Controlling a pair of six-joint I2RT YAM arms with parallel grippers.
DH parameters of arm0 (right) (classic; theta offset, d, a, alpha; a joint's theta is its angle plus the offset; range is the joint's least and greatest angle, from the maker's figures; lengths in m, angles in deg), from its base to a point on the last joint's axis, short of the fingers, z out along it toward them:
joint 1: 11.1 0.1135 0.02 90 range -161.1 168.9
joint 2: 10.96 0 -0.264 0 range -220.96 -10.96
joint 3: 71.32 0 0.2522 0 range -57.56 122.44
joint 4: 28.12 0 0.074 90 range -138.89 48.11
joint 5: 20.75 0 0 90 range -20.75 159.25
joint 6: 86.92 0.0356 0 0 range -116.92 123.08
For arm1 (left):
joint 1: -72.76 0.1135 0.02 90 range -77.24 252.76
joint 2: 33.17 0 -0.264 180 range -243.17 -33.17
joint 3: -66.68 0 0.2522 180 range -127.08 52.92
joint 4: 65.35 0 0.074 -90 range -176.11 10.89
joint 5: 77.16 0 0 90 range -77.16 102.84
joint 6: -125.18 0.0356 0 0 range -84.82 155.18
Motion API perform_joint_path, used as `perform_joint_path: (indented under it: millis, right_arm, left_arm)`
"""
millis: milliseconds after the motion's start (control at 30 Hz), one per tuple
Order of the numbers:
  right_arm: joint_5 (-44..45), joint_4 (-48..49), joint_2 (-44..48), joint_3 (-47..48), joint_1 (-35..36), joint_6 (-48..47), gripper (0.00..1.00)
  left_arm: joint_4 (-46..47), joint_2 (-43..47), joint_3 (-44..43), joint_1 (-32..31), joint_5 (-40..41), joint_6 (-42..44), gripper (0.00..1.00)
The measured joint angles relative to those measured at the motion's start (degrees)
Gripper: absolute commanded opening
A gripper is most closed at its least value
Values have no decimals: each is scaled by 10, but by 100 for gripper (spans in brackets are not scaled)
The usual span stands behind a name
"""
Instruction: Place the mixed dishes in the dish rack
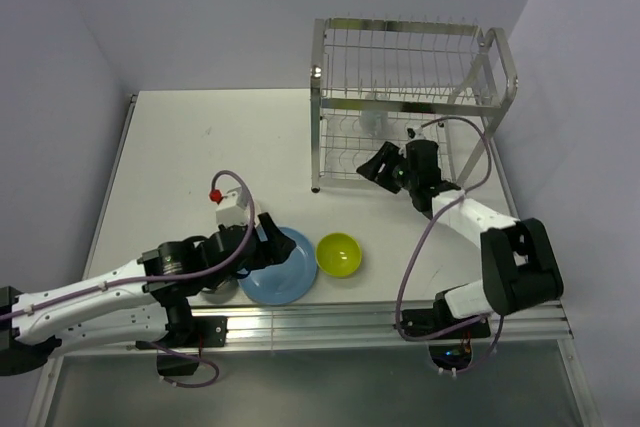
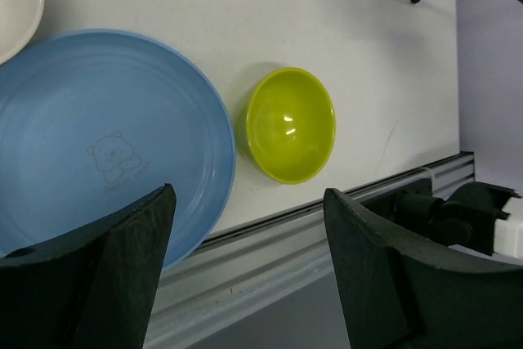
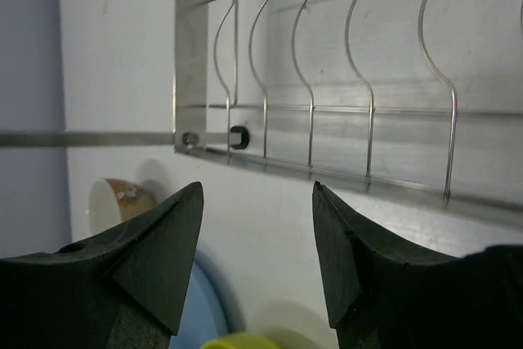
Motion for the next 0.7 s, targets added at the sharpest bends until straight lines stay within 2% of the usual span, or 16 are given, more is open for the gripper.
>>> perform_joint_path:
  millis: [200, 433, 700]
  right_arm:
    - [-9, 7, 125, -94, 6, 32, 63]
    - [-12, -16, 289, -177, 51, 47, 63]
    - [3, -126, 537, -252, 118, 73, 63]
  left_arm:
    - [8, -82, -7, 0, -16, -8, 79]
    - [46, -176, -12, 0, -34, -16, 78]
    - [64, -295, -63, 0, -38, -17, 76]
